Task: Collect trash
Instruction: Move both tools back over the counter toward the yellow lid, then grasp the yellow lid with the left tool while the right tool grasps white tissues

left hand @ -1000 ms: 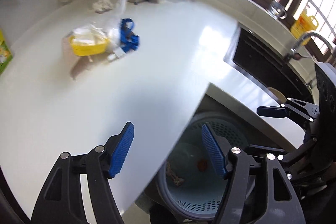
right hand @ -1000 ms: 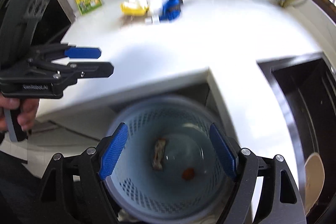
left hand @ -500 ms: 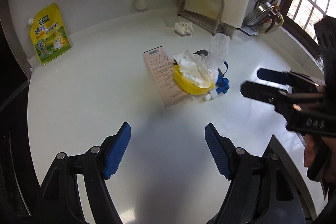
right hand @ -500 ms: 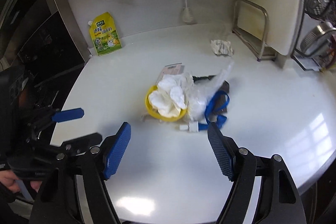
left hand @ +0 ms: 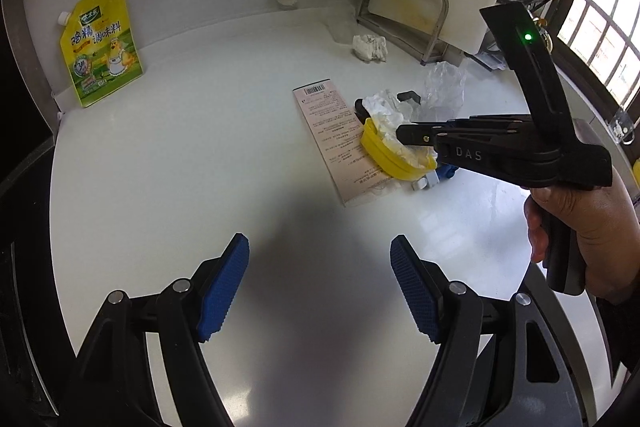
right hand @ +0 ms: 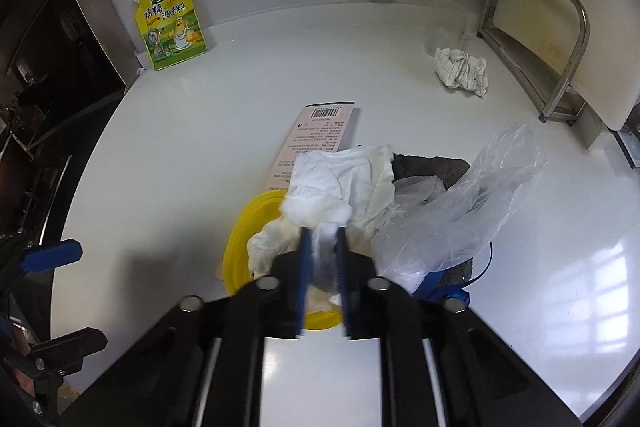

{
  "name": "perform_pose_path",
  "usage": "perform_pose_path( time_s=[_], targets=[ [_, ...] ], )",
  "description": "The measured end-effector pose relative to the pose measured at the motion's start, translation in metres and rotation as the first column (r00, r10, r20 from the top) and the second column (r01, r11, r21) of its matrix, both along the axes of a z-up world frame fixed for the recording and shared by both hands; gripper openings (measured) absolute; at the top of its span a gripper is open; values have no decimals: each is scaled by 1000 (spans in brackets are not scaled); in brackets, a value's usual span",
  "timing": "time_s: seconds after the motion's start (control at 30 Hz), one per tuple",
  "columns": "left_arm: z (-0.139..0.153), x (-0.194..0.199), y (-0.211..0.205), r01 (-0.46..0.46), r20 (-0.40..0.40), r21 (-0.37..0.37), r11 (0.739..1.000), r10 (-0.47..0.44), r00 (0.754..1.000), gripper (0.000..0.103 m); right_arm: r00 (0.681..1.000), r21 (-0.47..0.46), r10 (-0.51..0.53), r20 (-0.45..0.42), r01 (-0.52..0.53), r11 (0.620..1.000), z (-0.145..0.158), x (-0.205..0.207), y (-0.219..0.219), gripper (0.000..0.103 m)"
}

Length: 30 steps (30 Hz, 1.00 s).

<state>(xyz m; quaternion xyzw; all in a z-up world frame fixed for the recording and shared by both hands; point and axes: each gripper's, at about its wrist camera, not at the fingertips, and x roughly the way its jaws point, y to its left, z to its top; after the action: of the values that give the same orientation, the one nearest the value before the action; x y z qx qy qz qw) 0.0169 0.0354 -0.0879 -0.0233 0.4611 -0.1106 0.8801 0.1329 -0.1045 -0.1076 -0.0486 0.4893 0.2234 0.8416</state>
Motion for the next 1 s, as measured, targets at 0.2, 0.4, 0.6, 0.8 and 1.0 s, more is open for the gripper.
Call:
perform_pose_path(
  time_s=[0.2,0.4,0.6,0.8,1.0],
  targets=[
    [4,14,-14,21,18,-20,1000,-20,1000,71,998,152,-34,51,26,988,40,-30,-29,5],
    [3,33,-50,86,23,-30,996,-86,996,71,989,140,-84,125,66,988,69,-60,-64,5],
    [-12,52,-91,134,-7,-11,991,-134,991,65,982,114,-156,103,144,983,60,-83,-109,5],
    [-23,73,-101,97,-37,32,995,-96,995,47,975,124,-208,84,197,973,54,-110,-141,5],
    [-33,83,-100,101,-67,84,991,-95,993,30,973,127,-218,73,208,970,51,-127,-152,5]
  ],
)
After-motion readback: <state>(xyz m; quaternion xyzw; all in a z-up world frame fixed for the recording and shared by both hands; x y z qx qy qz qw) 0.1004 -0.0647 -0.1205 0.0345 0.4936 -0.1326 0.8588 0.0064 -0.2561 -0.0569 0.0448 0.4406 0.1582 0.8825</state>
